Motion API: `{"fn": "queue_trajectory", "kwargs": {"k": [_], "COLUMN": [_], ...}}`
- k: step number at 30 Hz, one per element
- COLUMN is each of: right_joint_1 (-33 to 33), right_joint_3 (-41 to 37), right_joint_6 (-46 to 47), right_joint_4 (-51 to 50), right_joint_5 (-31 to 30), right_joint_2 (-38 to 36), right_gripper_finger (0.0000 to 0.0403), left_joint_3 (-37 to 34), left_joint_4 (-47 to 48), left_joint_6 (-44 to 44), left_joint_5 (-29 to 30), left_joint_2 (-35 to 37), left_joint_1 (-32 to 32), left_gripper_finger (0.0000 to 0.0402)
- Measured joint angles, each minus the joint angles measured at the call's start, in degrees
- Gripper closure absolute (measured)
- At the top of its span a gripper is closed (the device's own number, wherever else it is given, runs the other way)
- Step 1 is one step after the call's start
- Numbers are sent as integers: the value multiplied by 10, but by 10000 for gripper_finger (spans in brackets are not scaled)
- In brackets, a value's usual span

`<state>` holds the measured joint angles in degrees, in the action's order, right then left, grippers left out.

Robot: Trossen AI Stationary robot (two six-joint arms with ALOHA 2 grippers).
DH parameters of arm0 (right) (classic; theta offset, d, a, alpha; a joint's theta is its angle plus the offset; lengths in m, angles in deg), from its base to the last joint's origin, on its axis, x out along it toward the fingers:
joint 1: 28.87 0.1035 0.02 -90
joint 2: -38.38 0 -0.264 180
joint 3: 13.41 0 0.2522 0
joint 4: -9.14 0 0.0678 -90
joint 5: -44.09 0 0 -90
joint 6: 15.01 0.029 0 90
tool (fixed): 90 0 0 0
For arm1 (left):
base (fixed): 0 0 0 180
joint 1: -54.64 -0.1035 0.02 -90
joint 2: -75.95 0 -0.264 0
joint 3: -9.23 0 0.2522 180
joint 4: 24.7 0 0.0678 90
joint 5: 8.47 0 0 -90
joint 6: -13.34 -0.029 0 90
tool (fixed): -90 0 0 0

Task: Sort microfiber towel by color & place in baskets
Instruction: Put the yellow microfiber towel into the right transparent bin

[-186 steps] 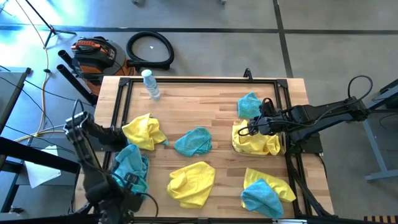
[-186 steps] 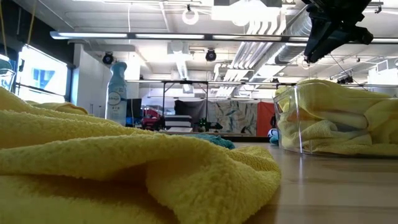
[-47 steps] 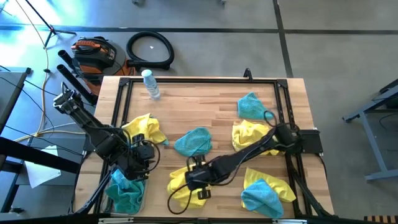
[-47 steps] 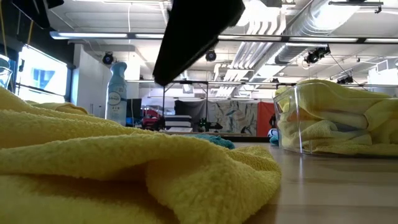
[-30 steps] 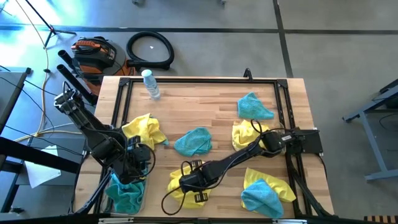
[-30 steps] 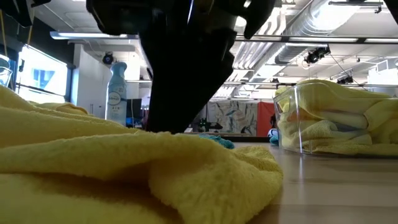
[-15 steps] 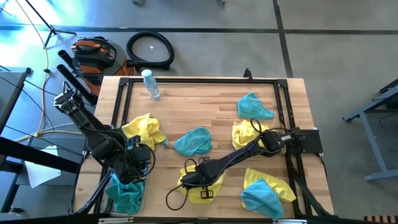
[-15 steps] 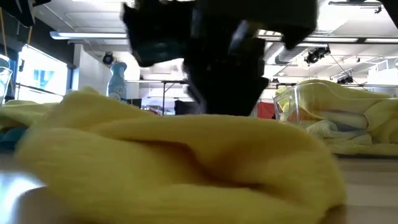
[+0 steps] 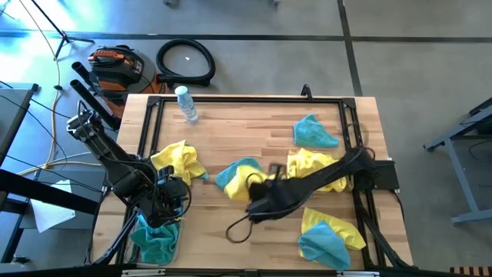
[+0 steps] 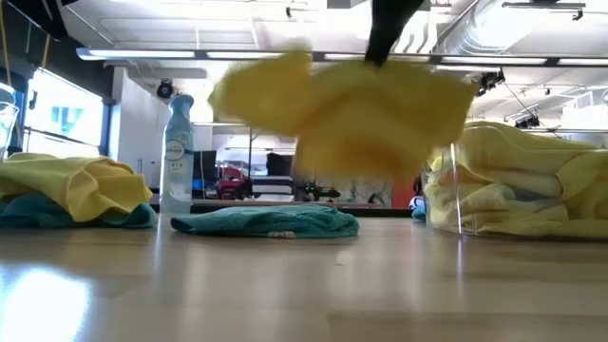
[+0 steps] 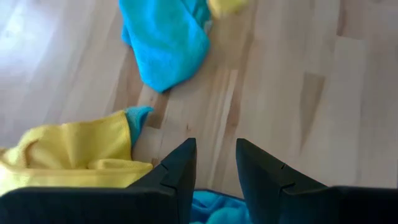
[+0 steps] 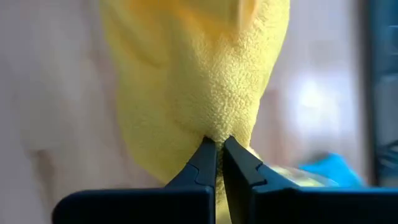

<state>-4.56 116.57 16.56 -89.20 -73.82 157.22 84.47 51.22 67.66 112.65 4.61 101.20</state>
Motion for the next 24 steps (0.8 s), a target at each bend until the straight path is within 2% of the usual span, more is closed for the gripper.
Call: {"fn": "queue_trajectory", "kwargs": {"k": [4, 9, 16, 21, 24], "right_joint_1": [3, 21, 52, 86, 107], "right_joint_3": [-1, -34, -180, -301, -361], "right_joint_6": [61, 101, 203, 297, 365], "right_joint_4": [-58, -55, -56, -55, -55], "right_joint_5": [-50, -112, -139, -134, -107], "right_joint_2": [-60, -160, -308, -416, -477], "right_gripper_finger": [402, 402, 402, 403, 403], "left_joint_3": [0, 0, 0, 0, 0], "left_joint_4": [0, -1, -6, -8, -8], "left_joint_6": [0, 0, 7, 12, 23], "left_joint_5": [19, 28, 33, 33, 33], "left_joint_2": [0, 0, 0, 0, 0], "left_joint_1": [0, 0, -13, -32, -42], "left_gripper_finger": [300, 300, 300, 300, 300]}}
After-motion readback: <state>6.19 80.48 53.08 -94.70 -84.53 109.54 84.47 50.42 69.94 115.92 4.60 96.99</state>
